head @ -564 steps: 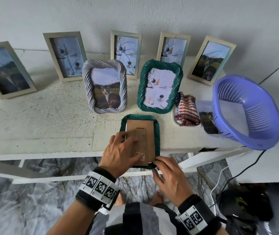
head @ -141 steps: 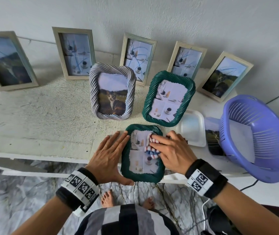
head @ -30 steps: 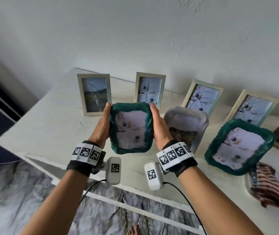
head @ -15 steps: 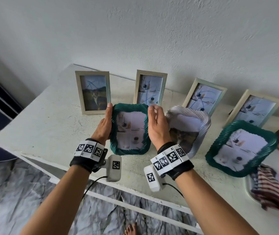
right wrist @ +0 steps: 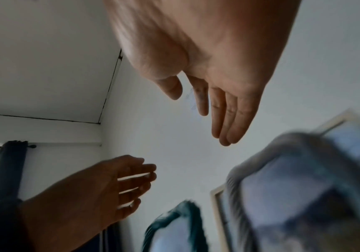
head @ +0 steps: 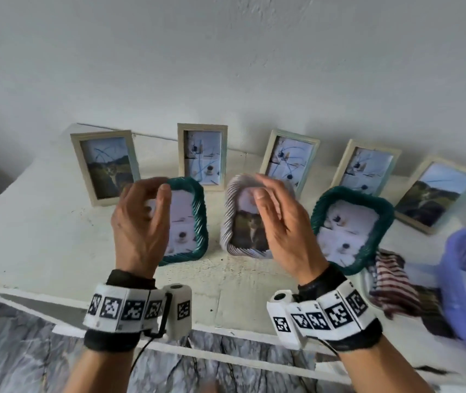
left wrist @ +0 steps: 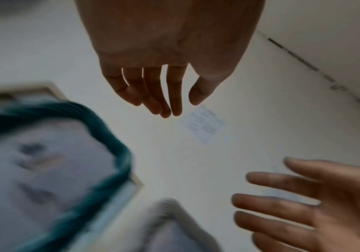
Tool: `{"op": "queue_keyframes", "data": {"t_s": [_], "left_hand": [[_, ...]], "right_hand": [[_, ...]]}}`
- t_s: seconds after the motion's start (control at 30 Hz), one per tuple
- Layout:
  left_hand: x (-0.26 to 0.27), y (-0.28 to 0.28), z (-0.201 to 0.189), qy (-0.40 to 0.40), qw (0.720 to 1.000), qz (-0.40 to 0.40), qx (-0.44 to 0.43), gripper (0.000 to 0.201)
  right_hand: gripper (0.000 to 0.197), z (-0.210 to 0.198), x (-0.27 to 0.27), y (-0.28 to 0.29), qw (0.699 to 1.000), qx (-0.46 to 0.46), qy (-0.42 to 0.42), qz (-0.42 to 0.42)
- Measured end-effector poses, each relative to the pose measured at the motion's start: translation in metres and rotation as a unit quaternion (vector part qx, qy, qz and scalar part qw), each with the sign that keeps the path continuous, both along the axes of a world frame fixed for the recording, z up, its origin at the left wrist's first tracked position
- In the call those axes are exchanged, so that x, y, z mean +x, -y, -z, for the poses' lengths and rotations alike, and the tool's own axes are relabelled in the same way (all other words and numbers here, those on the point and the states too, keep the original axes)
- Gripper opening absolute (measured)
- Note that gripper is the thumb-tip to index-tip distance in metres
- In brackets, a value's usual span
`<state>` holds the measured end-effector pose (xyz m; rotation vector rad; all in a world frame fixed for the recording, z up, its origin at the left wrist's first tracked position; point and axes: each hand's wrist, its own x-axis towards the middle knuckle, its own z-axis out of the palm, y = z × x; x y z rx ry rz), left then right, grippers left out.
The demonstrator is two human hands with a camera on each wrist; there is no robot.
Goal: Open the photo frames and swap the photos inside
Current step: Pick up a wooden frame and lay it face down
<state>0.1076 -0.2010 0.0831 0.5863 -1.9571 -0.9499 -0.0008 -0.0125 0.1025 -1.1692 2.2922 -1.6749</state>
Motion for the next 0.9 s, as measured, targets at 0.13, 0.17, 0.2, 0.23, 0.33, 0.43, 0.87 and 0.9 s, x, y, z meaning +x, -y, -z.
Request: {"op": "queue_keyframes", "data": {"t_s": [0.13, 0.17, 0.2, 0.23, 0.33, 0.43, 0.87, 0.9], "left_hand": [[-0.058, -0.076, -0.035, -0.026, 0.987, 0.157, 0.022, 0.020], [-0.077, -0.100, -0.042, -0.028, 0.980, 0.196, 0.033, 0.021], [-0.094, -0.119, -0.048, -0.029, 0.972, 0.229, 0.045, 0.021], [-0.112, -0.140, -0.053, -0.030, 0.963, 0.261, 0.055, 0.020], [-0.173, -0.210, -0.065, -0.027, 0.936, 0.346, 0.067, 0.021], [-0.236, -0.274, -0.069, 0.017, 0.908, 0.406, 0.101, 0.025], [-0.424, -0.378, 0.006, 0.328, 0.907, 0.226, 0.137, 0.041], [-0.429, -0.377, 0.010, 0.339, 0.905, 0.218, 0.134, 0.041]], "right_hand": [[0.039, -0.020, -0.040, -0.072, 0.996, -0.009, -0.023, 0.090], [0.040, -0.026, -0.052, -0.095, 0.992, -0.008, -0.035, 0.117], [0.040, -0.032, -0.062, -0.113, 0.989, -0.007, -0.041, 0.140], [0.038, -0.037, -0.074, -0.134, 0.986, -0.008, -0.039, 0.160], [0.032, -0.047, -0.121, -0.201, 0.972, -0.015, -0.029, 0.232], [0.032, -0.048, -0.171, -0.255, 0.953, -0.049, 0.037, 0.295], [0.011, 0.013, -0.326, -0.352, 0.898, 0.096, 0.306, 0.302], [0.008, 0.018, -0.330, -0.351, 0.895, 0.106, 0.318, 0.293]]}}
